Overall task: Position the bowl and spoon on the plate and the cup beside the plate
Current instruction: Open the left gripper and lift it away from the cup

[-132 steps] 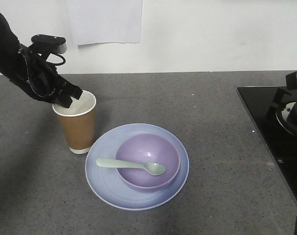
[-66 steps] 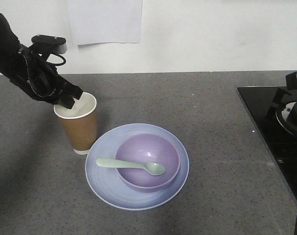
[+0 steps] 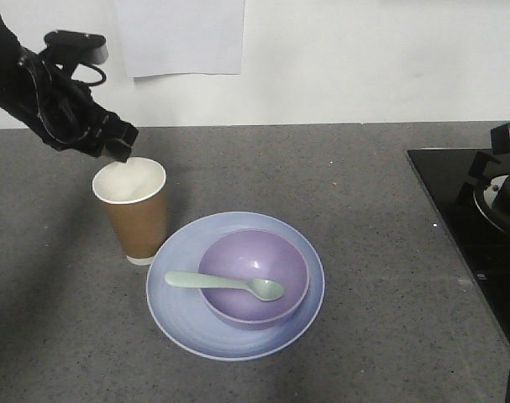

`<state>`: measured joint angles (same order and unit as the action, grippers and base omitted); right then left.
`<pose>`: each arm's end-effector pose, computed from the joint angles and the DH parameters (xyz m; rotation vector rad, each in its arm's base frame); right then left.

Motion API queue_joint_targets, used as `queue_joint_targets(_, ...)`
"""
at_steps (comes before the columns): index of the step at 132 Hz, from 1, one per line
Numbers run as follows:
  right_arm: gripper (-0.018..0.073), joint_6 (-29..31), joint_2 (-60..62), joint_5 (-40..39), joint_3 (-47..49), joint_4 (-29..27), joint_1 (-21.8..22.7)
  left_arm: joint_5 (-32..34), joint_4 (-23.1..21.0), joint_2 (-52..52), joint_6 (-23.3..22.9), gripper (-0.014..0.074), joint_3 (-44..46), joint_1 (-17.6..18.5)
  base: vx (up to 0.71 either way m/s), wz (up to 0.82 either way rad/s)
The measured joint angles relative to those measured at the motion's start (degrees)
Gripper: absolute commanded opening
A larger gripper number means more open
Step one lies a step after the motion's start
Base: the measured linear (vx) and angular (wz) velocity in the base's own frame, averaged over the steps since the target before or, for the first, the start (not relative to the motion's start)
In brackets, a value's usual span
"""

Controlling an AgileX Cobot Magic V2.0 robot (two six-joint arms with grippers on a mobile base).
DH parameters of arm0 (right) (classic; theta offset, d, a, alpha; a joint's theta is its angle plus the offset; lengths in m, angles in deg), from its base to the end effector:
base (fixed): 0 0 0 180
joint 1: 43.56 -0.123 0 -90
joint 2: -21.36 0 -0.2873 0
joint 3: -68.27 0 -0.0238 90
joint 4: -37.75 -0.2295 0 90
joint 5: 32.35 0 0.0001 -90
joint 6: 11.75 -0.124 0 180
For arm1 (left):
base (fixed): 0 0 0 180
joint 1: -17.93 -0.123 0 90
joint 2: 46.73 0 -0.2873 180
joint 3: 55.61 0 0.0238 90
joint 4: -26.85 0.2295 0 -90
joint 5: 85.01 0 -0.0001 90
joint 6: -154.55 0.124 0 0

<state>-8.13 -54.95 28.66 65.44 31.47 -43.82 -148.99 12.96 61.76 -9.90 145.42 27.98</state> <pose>0.2321 0.0129 0.3741 -0.0602 2.4407 0.1147 0.3679 -0.0924 0.3237 0.5149 2.5686 -0.2899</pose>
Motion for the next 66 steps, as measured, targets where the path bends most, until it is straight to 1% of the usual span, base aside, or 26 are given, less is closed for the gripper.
queue_joint_targets(11,-0.0001,0.0,0.0,0.0,0.0,0.0,0.0,-0.2,0.0,-1.2,-0.2,0.0182,1.9,0.0,0.00,0.00)
queue_joint_targets(12,-0.0001,0.0,0.0,0.0,0.0,0.0,0.0,-0.3,0.0,-1.3,-0.3,0.0160,2.1,0.0,0.00,0.00)
queue_joint_targets(21,-0.0001,0.0,0.0,0.0,0.0,0.0,0.0,-0.3,0.0,-2.2,-0.4,0.0055,2.9,0.0,0.00,0.00)
queue_joint_targets(22,-0.0001,0.0,0.0,0.0,0.0,0.0,0.0,-0.3,0.0,-2.4,-0.4,0.0031,2.9,0.0,0.00,0.00)
queue_joint_targets(23,-0.0001,0.0,0.0,0.0,0.0,0.0,0.0,-0.3,0.0,-2.4,-0.4,0.0031,2.9,0.0,0.00,0.00)
queue_joint_targets(24,-0.0001,0.0,0.0,0.0,0.0,0.0,0.0,-0.3,0.0,-2.6,-0.4,0.0007,3.0,0.0,0.00,0.00)
queue_joint_targets(26,-0.0001,0.0,0.0,0.0,0.0,0.0,0.0,-0.3,0.0,-2.8,-0.4,-0.0011,3.1,0.0,0.00,0.00)
queue_joint_targets(66,-0.0001,0.0,0.0,0.0,0.0,0.0,0.0,0.3,0.0,-3.6,-0.4,-0.0008,3.1,0.0,0.00,0.00)
